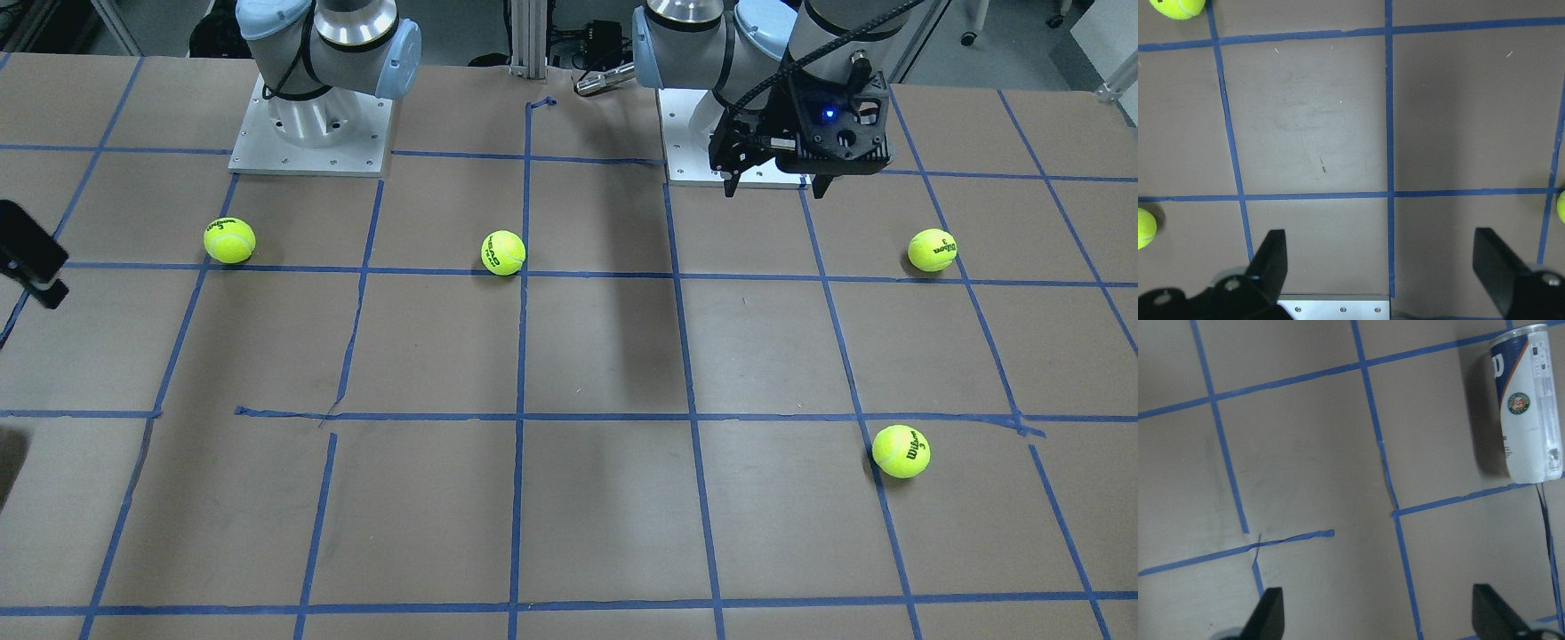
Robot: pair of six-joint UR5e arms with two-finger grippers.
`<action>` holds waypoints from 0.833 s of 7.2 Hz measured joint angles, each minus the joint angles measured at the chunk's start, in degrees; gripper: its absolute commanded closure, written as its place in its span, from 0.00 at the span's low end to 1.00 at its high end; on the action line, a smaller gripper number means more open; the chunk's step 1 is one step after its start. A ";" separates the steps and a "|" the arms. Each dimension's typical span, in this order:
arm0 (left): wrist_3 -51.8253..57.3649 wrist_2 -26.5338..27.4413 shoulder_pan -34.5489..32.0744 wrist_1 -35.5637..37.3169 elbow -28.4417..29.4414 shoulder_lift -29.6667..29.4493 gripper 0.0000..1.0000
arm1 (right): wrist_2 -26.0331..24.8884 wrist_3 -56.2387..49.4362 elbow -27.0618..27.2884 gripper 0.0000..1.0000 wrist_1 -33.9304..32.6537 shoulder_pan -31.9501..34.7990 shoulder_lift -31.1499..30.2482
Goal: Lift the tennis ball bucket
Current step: 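Lower the right gripper around the can's open end and close it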
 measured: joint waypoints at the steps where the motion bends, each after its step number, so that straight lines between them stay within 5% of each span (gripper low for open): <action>1: 0.00 0.02 0.08 -0.03 0.00 0.04 0.00 | -0.86 -1.89 -3.60 0.00 -0.90 -2.20 4.86; 6: 0.08 0.07 0.24 -0.53 0.00 0.21 0.00 | -2.86 -10.66 -21.73 0.00 -9.36 -6.60 29.38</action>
